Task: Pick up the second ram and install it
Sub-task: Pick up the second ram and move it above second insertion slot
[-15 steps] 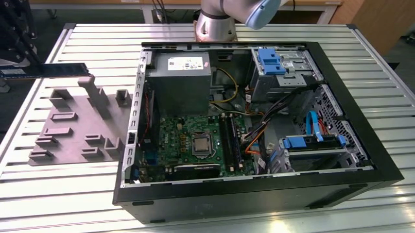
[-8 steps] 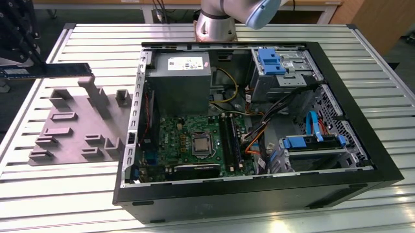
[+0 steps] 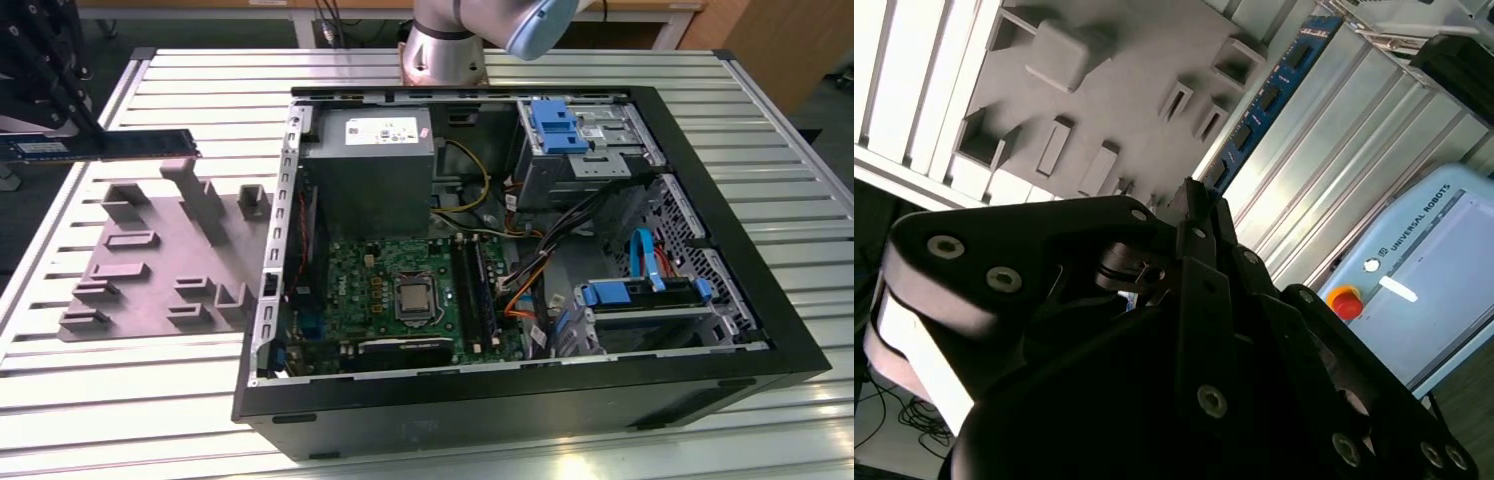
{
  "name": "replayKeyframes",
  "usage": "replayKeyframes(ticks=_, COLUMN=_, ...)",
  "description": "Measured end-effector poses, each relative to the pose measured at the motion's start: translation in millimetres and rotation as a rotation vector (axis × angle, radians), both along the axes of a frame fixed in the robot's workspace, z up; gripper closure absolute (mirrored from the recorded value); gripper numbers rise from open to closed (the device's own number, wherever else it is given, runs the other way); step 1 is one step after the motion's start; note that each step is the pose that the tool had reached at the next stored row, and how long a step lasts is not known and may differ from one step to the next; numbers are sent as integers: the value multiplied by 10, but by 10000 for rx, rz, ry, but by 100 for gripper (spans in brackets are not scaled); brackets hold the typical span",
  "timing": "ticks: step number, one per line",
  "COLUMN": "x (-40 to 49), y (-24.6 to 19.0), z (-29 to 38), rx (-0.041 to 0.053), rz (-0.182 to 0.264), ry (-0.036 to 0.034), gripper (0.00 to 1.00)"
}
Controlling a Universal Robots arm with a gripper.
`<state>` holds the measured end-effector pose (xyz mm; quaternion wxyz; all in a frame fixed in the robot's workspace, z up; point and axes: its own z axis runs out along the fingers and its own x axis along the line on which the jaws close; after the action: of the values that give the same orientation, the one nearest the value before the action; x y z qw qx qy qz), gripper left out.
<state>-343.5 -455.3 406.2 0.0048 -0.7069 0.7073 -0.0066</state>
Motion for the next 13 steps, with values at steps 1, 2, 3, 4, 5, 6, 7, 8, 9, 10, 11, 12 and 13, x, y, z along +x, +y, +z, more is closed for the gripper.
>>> replayKeyframes(ticks=1, x=7, y=0, z=0, rx=-1, rz=0, ry=1, gripper=86)
replayKeyframes(ticks=2, x=15, y=0, z=0, rx=0, rz=0, ry=0, gripper=86)
replayKeyframes(ticks=3, x=22, y=0, z=0, rx=0, rz=1, ry=0, gripper=86)
replayKeyframes(ticks=4, x=29, y=0, z=0, rx=0, rz=0, ry=0, gripper=86)
replayKeyframes(ticks=5, x=37, y=0, z=0, rx=0, rz=0, ry=0, gripper=86)
replayKeyframes(ticks=6, x=44, y=0, z=0, rx=0, rz=0, ry=0, gripper=86)
replayKeyframes(ticks=7, x=51, y=0, z=1, rx=-1, rz=0, ry=2, gripper=86)
replayKeyframes(ticks=8, x=59, y=0, z=0, rx=0, rz=0, ry=0, gripper=86)
replayKeyframes(ticks=9, x=66, y=0, z=0, rx=0, rz=0, ry=0, gripper=86)
replayKeyframes(ticks=10, x=73, y=0, z=0, rx=0, rz=0, ry=0, gripper=86)
replayKeyframes(ticks=11, x=81, y=0, z=0, rx=0, rz=0, ry=0, gripper=86)
replayKeyframes(ticks=12, x=89, y=0, z=0, rx=0, rz=0, ry=0, gripper=86)
replayKeyframes(ticks=13, x=97, y=0, z=1, rx=-1, rz=0, ry=1, gripper=86)
